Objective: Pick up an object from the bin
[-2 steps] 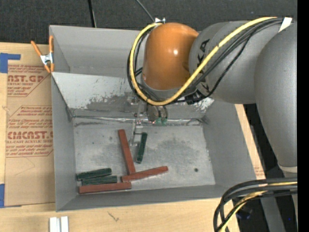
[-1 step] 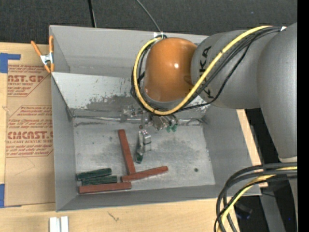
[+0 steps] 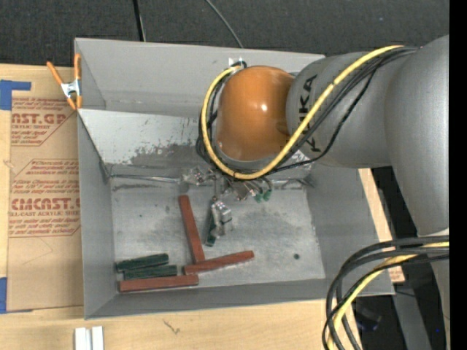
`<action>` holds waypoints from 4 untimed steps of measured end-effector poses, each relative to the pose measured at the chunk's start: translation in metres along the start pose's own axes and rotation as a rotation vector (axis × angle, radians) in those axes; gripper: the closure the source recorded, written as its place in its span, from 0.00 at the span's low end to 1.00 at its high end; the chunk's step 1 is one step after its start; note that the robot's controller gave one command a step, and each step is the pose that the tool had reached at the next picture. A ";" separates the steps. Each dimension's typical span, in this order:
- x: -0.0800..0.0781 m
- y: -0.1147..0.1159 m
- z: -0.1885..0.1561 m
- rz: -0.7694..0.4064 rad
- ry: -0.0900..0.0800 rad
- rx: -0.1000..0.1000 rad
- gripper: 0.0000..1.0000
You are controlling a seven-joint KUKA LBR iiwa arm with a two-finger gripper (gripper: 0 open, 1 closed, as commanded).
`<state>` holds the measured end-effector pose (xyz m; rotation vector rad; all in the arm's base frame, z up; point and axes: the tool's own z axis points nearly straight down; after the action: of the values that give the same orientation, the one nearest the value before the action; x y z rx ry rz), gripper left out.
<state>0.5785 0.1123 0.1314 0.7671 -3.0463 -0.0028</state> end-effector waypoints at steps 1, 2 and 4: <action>0.001 0.007 0.011 -0.352 -0.002 0.001 0.00; 0.002 0.011 0.052 -0.428 -0.002 0.000 0.00; -0.006 0.014 0.060 -0.890 -0.004 0.000 1.00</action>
Offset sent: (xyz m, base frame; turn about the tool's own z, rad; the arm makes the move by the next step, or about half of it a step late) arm -0.0083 0.0088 -0.0614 -0.4140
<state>0.5772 0.1279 0.0718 2.0064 -2.4227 -0.0038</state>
